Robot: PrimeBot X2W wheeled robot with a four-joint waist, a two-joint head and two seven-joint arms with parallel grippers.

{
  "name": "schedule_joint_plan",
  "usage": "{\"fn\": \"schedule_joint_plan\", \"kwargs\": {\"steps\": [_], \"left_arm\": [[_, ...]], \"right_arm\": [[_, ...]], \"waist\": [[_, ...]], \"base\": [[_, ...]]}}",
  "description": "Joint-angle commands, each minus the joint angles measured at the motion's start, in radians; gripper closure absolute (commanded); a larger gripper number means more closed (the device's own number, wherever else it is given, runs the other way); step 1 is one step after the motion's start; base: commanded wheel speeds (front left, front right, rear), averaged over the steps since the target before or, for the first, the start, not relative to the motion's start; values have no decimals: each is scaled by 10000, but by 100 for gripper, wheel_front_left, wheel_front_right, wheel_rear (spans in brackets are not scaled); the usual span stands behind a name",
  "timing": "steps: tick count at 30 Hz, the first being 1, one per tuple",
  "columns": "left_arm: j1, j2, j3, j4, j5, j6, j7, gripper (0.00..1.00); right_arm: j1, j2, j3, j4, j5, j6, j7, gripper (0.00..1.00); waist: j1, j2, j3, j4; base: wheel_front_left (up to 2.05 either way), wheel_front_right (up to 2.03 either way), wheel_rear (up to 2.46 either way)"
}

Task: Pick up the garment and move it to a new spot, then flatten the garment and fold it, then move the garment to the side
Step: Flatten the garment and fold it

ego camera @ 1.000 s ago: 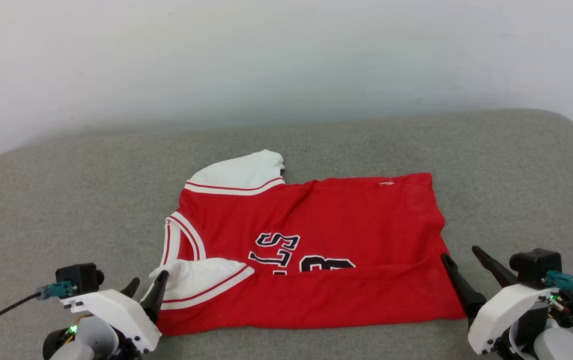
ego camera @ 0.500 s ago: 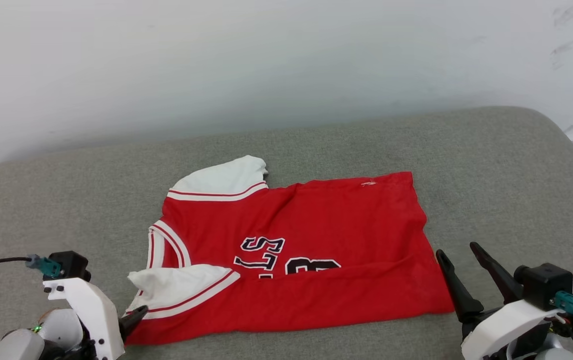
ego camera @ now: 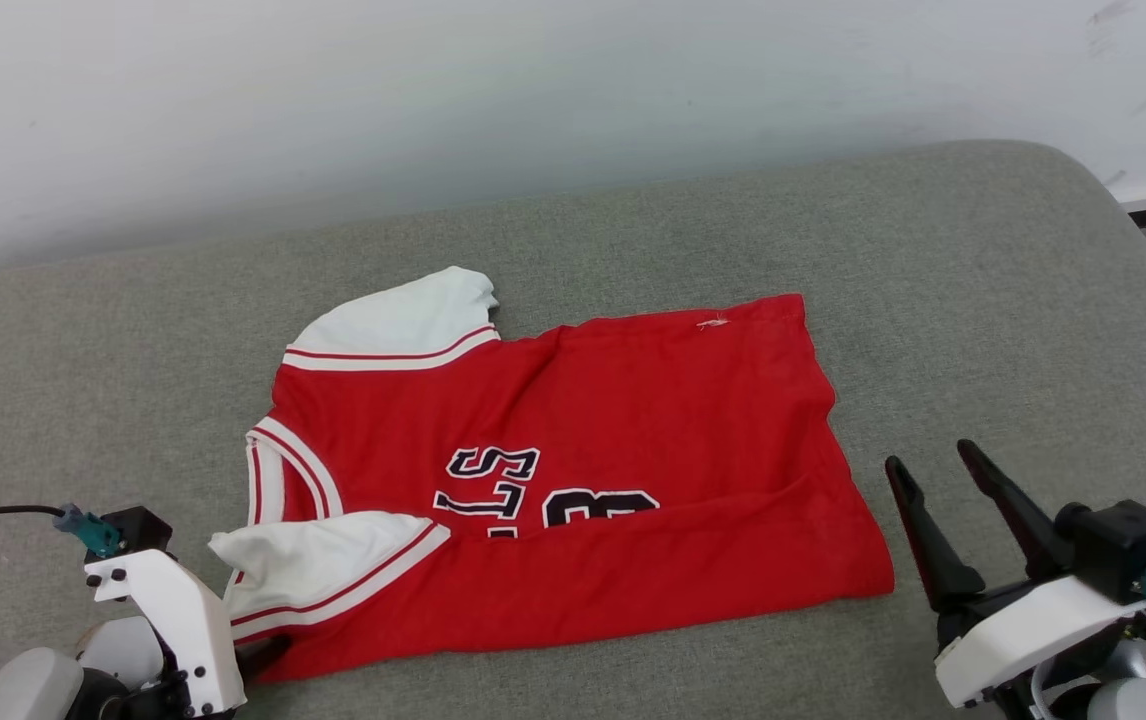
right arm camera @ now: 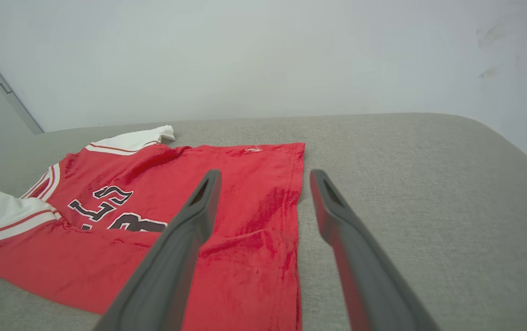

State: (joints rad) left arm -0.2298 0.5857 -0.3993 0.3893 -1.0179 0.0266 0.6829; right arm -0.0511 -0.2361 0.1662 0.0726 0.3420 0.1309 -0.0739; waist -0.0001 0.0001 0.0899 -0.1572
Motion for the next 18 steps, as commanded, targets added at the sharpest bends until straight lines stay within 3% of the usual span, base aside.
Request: {"fn": "schedule_joint_plan", "kwargs": {"steps": [1, 6, 10, 12, 13, 14, 16, 18], "left_arm": [[264, -682, -354, 226, -134, -150, 18, 100], [248, -719, -318, 255, -58, -193, -249, 100], [186, -575, -207, -12, 101, -190, -578, 100], [122, -436, -110, -238, 209, -143, -786, 100], [60, -336, -33, -541, 313, -69, -930, 100], [60, -336, -33, -541, 313, -69, -930, 100], [-51, -187, 23, -1075, 474, 108, -1054, 100], [-139, -148, 28, -1493, 570, 211, -1077, 100]], "right_arm": [[-68, -144, -182, -176, -65, -4, 32, 0], [-116, -372, -458, -440, -108, -4, 376, 0], [-118, -674, -630, -475, 600, -4, 1577, 0], [-213, -967, -796, -256, 1010, -7, 2705, 0], [-329, -1188, -917, -15, 1314, -4, 4041, 0], [-329, -1188, -917, -15, 1314, -4, 4041, 0], [-618, -1452, -1132, 346, 1716, -4, 6025, 0], [-794, -1394, -1185, 578, 1948, -2, 7160, 0]], "waist": [[1, -1, 9, -40], [1, -1, -69, -23], [1, -1, -169, 82], [1, -1, -192, 138], [1, -1, -186, 220], [1, -1, -186, 220], [1, -1, -110, 389], [1, -1, -20, 522]], "base": [[0, 0, 0], [0, 0, 0], [0, 0, 0], [0, 0, 0], [0, 0, 0], [0, 0, 0], [0, 0, 0], [0, 0, 0]]}}
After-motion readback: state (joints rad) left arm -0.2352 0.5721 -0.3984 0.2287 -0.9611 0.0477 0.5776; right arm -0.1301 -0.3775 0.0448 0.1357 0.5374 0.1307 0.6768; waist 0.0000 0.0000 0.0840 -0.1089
